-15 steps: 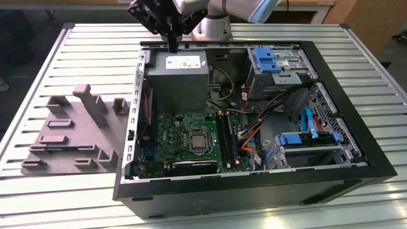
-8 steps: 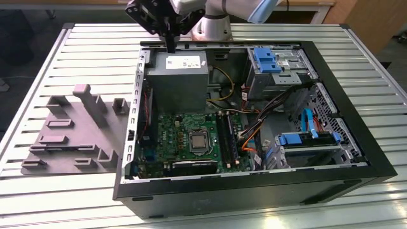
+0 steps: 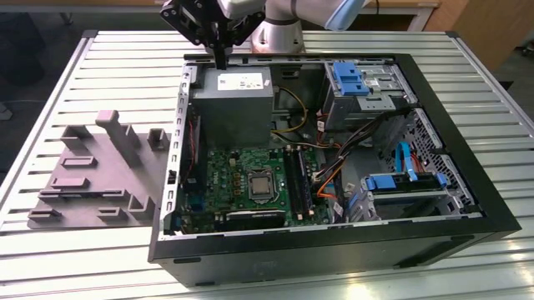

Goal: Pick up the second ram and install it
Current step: 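Reach for the second ram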

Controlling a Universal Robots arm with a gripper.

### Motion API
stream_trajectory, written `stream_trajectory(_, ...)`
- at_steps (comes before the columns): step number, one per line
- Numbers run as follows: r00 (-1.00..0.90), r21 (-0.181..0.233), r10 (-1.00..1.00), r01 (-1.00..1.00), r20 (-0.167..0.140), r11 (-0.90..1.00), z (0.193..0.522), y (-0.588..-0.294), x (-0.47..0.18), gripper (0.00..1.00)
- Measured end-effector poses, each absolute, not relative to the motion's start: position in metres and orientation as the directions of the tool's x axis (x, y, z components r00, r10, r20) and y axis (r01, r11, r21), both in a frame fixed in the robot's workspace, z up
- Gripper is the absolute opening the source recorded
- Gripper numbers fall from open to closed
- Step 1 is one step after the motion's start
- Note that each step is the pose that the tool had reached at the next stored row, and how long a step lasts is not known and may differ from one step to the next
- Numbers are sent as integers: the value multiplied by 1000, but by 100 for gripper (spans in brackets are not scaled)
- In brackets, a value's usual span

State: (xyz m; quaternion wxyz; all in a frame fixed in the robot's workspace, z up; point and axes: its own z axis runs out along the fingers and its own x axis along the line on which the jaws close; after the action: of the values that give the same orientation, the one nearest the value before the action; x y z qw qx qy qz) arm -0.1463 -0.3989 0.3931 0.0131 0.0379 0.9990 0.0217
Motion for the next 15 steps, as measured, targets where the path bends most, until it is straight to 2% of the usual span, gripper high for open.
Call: stream_trajectory(15,-997,44,76,75,-25,996,393,-399,-154,11)
